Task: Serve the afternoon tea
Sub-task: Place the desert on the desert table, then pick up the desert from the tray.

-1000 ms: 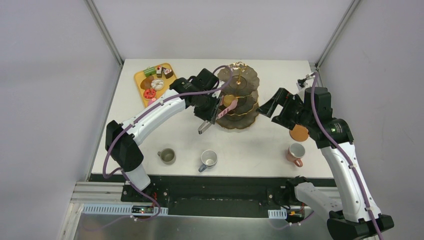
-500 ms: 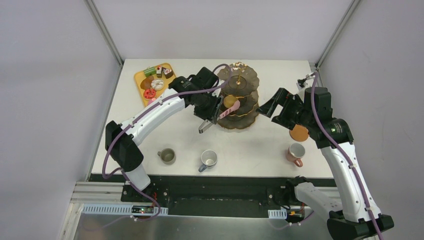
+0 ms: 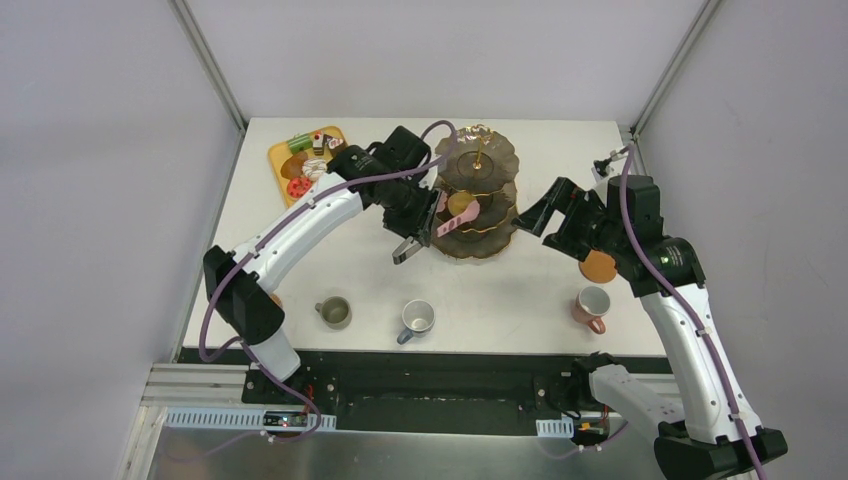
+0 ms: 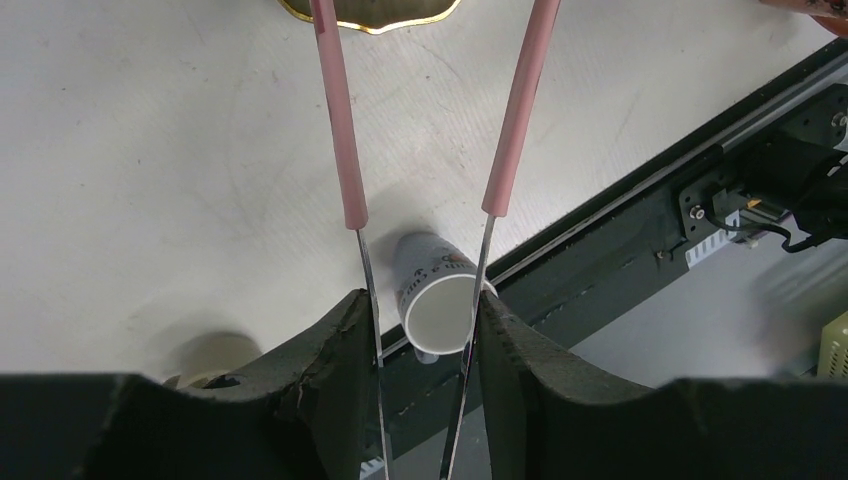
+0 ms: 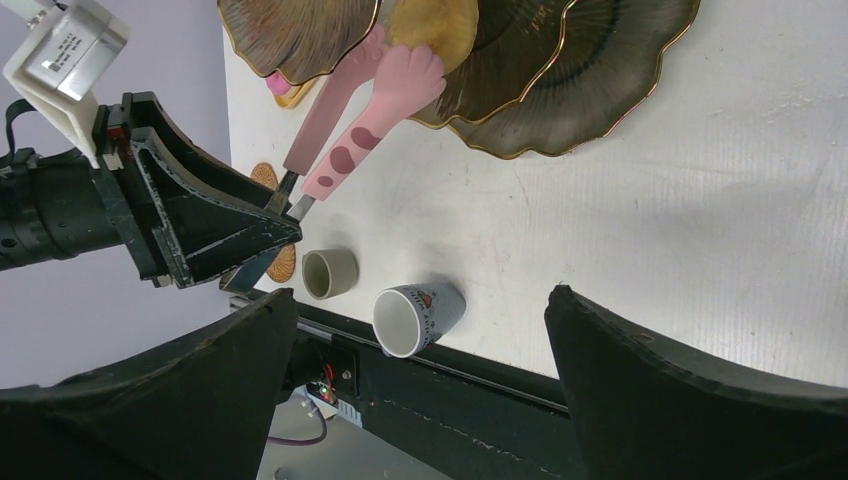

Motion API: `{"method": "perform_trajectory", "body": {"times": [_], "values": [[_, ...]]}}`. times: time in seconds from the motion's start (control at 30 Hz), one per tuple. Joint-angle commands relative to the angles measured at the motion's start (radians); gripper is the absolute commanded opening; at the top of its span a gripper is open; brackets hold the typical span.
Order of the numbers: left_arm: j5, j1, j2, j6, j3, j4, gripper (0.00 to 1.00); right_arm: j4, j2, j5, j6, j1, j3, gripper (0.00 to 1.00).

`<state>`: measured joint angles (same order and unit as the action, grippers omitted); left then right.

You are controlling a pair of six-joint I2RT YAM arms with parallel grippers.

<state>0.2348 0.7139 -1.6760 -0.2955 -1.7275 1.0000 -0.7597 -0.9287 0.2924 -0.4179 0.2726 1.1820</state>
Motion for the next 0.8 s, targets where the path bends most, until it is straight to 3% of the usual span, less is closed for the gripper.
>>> {"method": "perform_trajectory", "body": {"times": [0.0,0.33,0.57,0.77], "values": [[0.014,-0.018,0.068,0.033,-0.051,0.087,0.4,0.026,0.004,-0.006,0.002,0.001,0.005,0.99],[-0.016,-0.099,0.161,0.078,-0.049,0.2,0.38,0.032,-0.003,0.004,-0.002,0.001,-0.003,0.99],[-0.016,-0.358,0.248,0.12,0.045,0.227,0.37,0.031,-0.001,0.001,-0.002,0.001,-0.003,0.99],[-0.08,-0.602,0.178,0.035,0.064,0.167,0.37,0.028,-0.012,0.02,-0.006,0.001,0.006,0.99]]}}
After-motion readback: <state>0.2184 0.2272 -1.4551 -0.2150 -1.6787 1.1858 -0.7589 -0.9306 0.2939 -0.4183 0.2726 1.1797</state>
